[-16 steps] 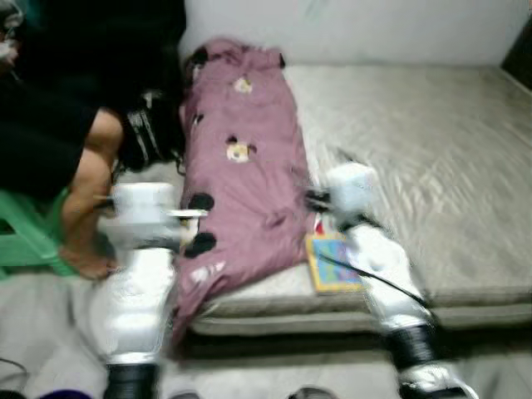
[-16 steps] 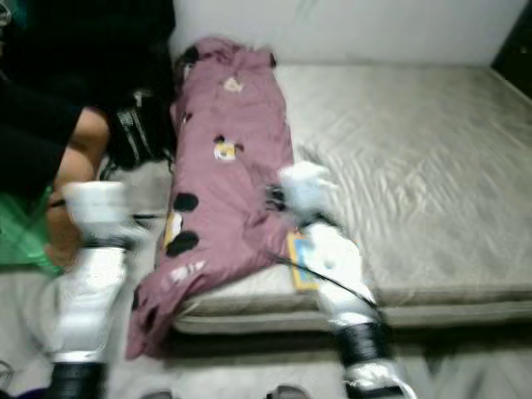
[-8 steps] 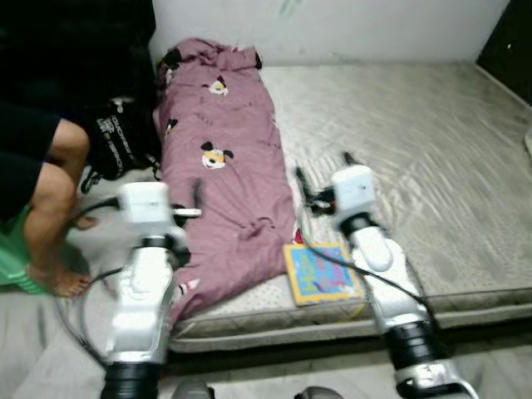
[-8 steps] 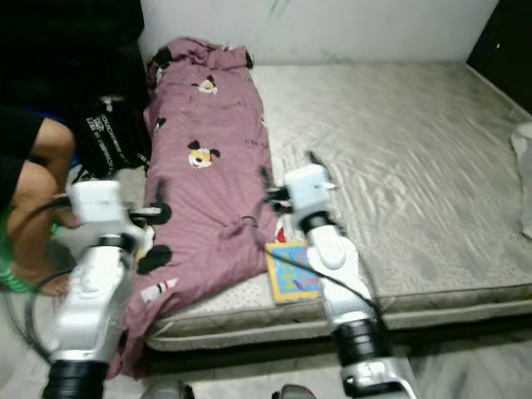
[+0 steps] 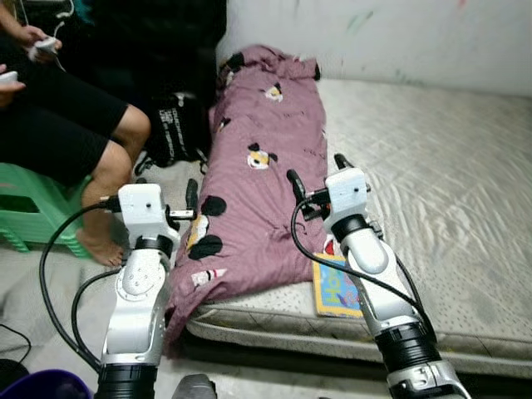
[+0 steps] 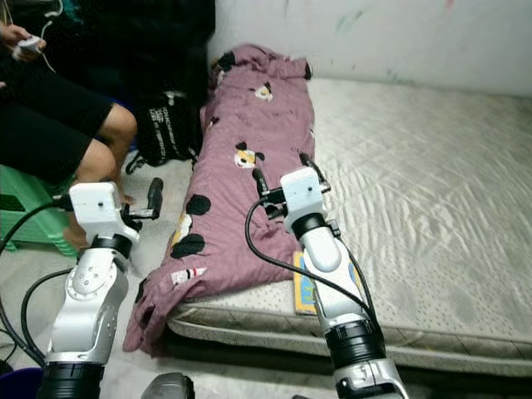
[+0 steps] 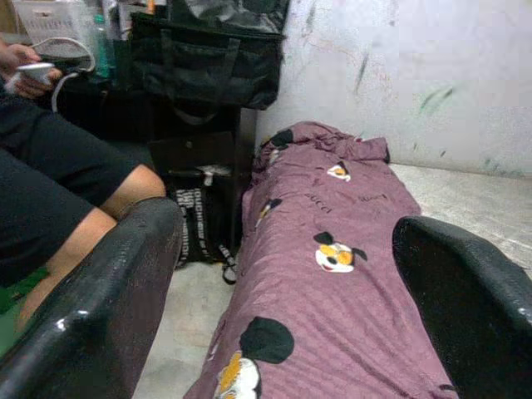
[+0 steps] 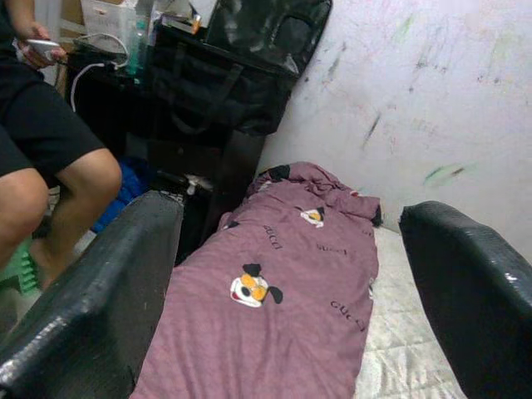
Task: Clean up the room
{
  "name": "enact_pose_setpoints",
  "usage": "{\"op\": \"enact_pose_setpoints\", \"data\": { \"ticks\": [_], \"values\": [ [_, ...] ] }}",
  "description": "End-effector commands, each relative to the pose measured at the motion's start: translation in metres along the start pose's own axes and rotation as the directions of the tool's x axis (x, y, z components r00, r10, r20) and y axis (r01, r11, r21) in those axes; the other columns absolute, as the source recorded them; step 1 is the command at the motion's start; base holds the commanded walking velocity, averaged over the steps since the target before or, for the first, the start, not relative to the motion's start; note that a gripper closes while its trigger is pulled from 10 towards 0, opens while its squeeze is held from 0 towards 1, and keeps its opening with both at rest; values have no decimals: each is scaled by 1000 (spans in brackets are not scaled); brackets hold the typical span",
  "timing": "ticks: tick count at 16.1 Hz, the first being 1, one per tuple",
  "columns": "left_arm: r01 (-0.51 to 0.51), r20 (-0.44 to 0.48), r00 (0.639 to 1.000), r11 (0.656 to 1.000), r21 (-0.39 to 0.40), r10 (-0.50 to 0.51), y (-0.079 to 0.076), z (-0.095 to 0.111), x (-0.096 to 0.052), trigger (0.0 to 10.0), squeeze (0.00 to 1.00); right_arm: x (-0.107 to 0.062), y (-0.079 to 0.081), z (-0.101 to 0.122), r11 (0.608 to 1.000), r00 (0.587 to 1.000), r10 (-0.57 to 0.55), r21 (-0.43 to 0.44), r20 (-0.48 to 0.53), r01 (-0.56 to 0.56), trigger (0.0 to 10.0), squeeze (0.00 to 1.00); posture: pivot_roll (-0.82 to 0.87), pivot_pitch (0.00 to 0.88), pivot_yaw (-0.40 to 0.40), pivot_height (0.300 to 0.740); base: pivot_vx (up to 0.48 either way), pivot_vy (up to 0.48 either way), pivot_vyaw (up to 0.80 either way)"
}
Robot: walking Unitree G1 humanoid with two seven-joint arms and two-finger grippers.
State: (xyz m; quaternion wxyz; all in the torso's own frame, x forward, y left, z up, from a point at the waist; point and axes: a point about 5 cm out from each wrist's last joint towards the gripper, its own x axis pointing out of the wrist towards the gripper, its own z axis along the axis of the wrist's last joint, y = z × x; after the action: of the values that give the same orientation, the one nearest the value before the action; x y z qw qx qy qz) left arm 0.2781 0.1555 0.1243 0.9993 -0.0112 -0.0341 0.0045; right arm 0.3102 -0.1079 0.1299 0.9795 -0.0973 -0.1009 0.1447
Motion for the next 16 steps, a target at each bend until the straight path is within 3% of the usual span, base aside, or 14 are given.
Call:
{"op": "enact_pose_setpoints", "data": {
  "ticks": [1, 12, 16],
  "values": [
    [9, 3, 1000, 1000, -2, -9, -2, 1, 1, 10000, 0, 2, -4, 3, 1000, 1000, -11, -7, 10, 11, 10000, 0, 32, 0, -61, 740, 0, -281, 0],
    [15, 1, 1000, 1000, -7, -15, -3, 1, 0, 10000, 0, 2, -4, 2, 1000, 1000, -8, -7, 5, 8, 10000, 0, 31, 0, -61, 740, 0, -436, 0],
    [14, -2, 1000, 1000, -21, -14, -4, 0, 0, 10000, 0, 1, -4, 1, 1000, 1000, -7, -8, 3, 7, 10000, 0, 28, 0, -61, 740, 0, -64, 0]
  ]
}}
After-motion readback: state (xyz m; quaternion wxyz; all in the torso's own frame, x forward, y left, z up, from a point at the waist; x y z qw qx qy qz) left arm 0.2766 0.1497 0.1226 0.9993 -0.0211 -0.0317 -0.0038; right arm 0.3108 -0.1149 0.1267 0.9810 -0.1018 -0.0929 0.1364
